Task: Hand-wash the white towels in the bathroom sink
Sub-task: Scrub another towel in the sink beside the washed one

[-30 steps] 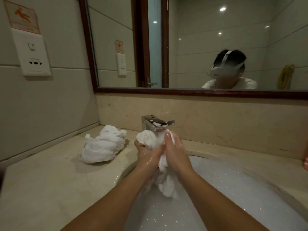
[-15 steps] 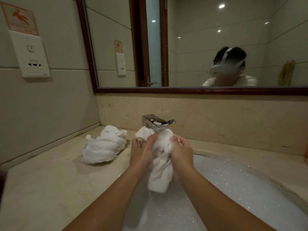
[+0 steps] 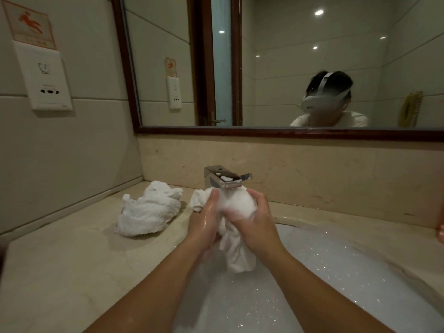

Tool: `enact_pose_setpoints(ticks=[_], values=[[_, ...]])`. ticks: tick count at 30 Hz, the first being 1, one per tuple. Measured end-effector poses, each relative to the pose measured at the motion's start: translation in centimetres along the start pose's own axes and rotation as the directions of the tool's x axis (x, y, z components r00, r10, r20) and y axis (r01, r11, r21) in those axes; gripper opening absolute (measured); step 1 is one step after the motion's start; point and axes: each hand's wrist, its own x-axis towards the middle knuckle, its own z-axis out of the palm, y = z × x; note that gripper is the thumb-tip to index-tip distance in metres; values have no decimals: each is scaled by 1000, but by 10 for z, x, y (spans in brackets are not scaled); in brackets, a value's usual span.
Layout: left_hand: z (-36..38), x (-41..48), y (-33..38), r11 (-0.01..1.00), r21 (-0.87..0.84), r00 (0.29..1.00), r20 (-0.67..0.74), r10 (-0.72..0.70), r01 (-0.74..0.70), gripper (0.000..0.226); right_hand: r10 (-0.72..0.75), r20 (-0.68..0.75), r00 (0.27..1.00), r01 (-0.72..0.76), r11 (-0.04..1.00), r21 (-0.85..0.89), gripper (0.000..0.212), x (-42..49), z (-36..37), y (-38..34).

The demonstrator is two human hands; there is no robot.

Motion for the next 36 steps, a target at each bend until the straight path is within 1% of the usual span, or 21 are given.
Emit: enact_pose_setpoints(ticks=[2, 3, 5, 6, 8, 9, 10, 12, 14, 15, 17, 19, 22, 23, 25, 27, 29, 30, 32, 34, 36], values=[[0, -5, -1, 998, 54, 999, 32, 41, -43, 66, 123, -119, 985, -102, 981, 165, 43, 7, 1, 1], [0, -3, -4, 996, 74, 997, 59, 42, -47, 62, 220, -188, 957, -177, 958, 224, 35, 14, 2, 6], [2, 0, -10, 994, 110, 997, 76, -20, 12, 65, 421, -245, 873, -318, 874, 367, 34, 23, 4, 9], [4, -1, -12, 992, 117, 996, 73, -59, 51, 75, 490, -236, 839, -353, 821, 448, 37, 28, 7, 13], [4, 5, -21, 991, 61, 991, 46, -122, 119, 110, 549, -189, 814, -372, 744, 555, 42, 37, 11, 21], [3, 15, -28, 989, 27, 990, 12, -143, 142, 124, 554, -166, 816, -370, 720, 588, 46, 39, 13, 21], [2, 19, -30, 989, 19, 988, -33, -149, 150, 126, 551, -130, 825, -380, 709, 594, 52, 37, 14, 17], [5, 17, -23, 994, 43, 985, -145, -92, 100, 108, 484, -96, 870, -365, 762, 535, 62, 28, 16, 7], [8, 11, -14, 1000, -1, 977, -210, -28, 29, 100, 323, -116, 939, -267, 900, 346, 53, 13, 14, -2], [10, 11, -12, 999, -31, 980, -201, 10, -17, 96, 261, -117, 958, -229, 945, 235, 56, 9, 14, -1], [11, 11, -13, 992, -95, 986, -154, 63, -79, 88, 246, -112, 963, -238, 968, 86, 58, 5, 14, 1], [10, 9, -14, 985, -146, 992, -102, 74, -89, 73, 346, -96, 933, -330, 932, 149, 52, 8, 17, 3], [13, -2, -9, 978, -70, 978, -87, 192, -198, 34, 480, -98, 872, -431, 847, 312, 58, 19, 23, 7], [14, -3, -10, 978, -46, 977, -73, 202, -206, 28, 512, -108, 852, -439, 812, 385, 60, 23, 23, 8], [13, -5, -11, 986, -36, 987, -24, 160, -160, 34, 587, -71, 806, -456, 694, 557, 59, 31, 22, 13], [9, -9, -6, 992, -102, 996, 50, 80, -74, 57, 648, -56, 760, -460, 596, 658, 57, 29, 17, 9], [5, -10, 0, 992, -124, 992, 121, 30, -15, 89, 661, -39, 749, -459, 560, 689, 56, 27, 12, 8], [4, -10, 2, 993, -122, 992, 124, 19, -4, 98, 652, -40, 757, -449, 564, 693, 59, 27, 10, 7], [2, -10, 4, 994, -105, 995, 103, 15, -5, 97, 611, -81, 788, -408, 616, 674, 67, 29, 9, 7], [0, -6, 3, 995, -95, 998, 66, 20, -14, 81, 532, -100, 841, -360, 687, 631, 61, 29, 12, 5], [-1, -4, 1, 996, -90, 998, 50, 24, -19, 75, 490, -52, 870, -358, 701, 617, 55, 24, 12, -2]])
